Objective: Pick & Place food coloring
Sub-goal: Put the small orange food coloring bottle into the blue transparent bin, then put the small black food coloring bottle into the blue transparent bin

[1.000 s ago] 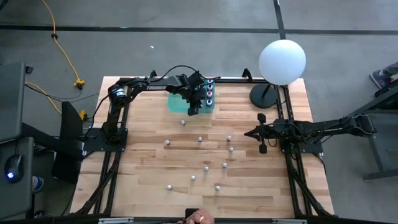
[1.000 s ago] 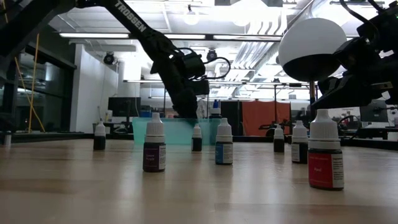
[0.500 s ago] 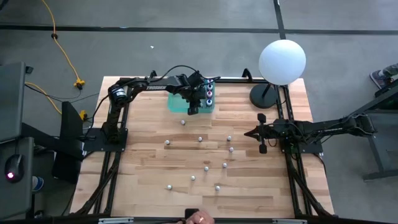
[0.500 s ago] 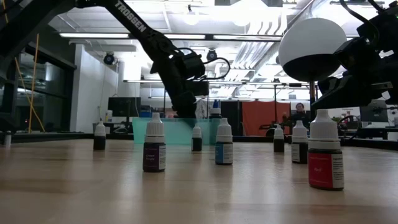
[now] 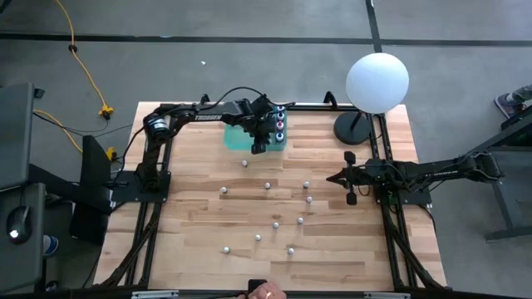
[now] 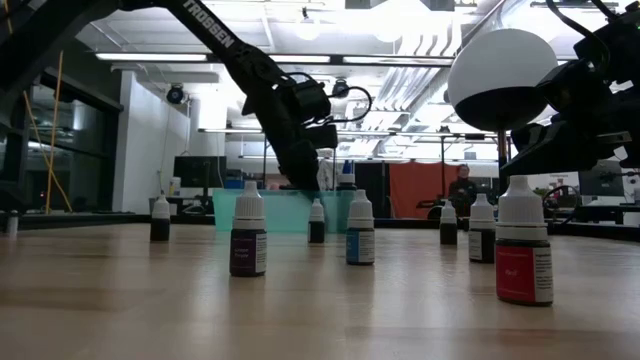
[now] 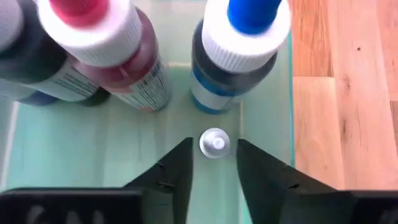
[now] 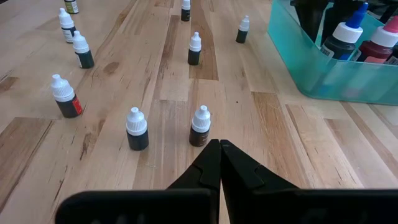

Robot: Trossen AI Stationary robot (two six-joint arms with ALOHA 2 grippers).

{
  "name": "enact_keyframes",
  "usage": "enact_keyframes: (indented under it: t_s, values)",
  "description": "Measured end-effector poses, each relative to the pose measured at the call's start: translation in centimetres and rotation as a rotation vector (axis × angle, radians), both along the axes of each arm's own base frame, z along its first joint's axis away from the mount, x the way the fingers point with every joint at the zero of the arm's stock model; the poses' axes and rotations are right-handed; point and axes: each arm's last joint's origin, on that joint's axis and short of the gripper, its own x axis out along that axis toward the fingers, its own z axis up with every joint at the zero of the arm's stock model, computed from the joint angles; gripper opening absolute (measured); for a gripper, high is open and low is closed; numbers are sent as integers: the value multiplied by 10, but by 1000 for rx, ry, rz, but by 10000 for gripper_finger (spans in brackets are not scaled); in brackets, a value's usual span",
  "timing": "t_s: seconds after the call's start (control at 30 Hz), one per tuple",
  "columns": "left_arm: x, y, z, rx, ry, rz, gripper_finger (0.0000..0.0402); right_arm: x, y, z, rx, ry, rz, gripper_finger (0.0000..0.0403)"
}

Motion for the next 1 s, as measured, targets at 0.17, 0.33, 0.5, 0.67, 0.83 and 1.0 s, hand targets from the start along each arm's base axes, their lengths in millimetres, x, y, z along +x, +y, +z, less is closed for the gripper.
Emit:
enact_keyframes:
  t_s: [0.17,0.33,0.5,0.67,0.83,1.0]
  values:
    - [-1,-1,2,-6,-1,-4,191,0,0,0,0,-1,0,0]
    - [-6,-1,13,37,12,20,238,0,0,0,0,0,0,0]
    - [-15,-1,39,98,-21,54,248,0,0,0,0,0,0,0]
    - [-30,-2,78,160,-104,86,248,0,0,0,0,0,0,0]
    - [-42,-20,119,136,-245,73,248,0,0,0,0,0,0,0]
    - [-39,-54,143,86,-348,-28,248,0,0,0,0,0,0,0]
